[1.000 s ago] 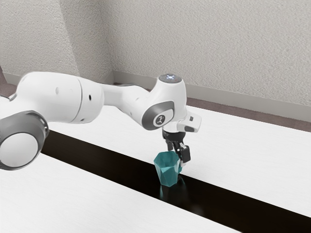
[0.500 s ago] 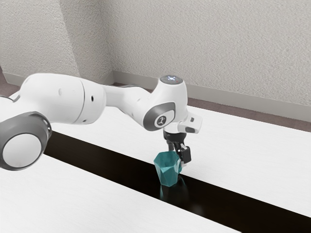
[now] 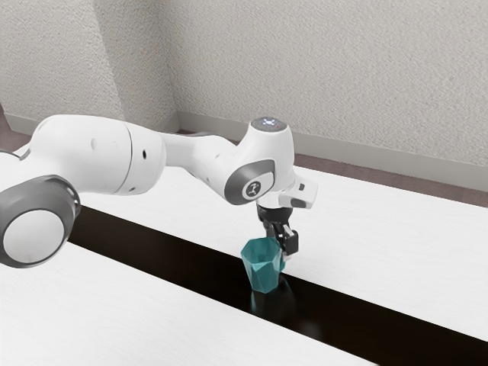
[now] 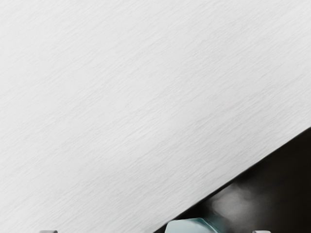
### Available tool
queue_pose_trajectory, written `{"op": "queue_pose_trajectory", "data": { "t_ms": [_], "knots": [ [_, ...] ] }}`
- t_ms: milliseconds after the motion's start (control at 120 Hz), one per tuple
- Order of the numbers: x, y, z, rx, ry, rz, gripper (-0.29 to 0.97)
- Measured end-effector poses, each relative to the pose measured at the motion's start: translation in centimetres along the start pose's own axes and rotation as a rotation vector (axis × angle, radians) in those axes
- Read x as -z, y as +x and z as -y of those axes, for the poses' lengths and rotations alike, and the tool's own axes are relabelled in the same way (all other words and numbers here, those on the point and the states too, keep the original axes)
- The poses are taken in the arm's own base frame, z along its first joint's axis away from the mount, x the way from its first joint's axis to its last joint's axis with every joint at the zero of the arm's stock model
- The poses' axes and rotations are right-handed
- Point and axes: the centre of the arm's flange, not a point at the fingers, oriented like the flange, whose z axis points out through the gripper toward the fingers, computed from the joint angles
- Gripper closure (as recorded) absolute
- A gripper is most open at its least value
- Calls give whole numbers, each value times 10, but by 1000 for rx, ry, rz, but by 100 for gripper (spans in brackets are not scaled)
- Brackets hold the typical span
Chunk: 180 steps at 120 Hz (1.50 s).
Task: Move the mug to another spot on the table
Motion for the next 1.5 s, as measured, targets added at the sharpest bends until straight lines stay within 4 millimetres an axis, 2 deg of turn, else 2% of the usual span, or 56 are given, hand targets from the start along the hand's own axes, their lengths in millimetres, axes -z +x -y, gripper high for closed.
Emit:
{"op": "queue_pose_trajectory", "data": {
  "t_ms": [767, 1192, 1500],
  "knots": [
    [3, -4, 0, 56, -14, 12, 22],
    [5, -6, 2, 99, -5, 21, 43],
    [6, -6, 4, 115, 1, 21, 46]
  ]
}}
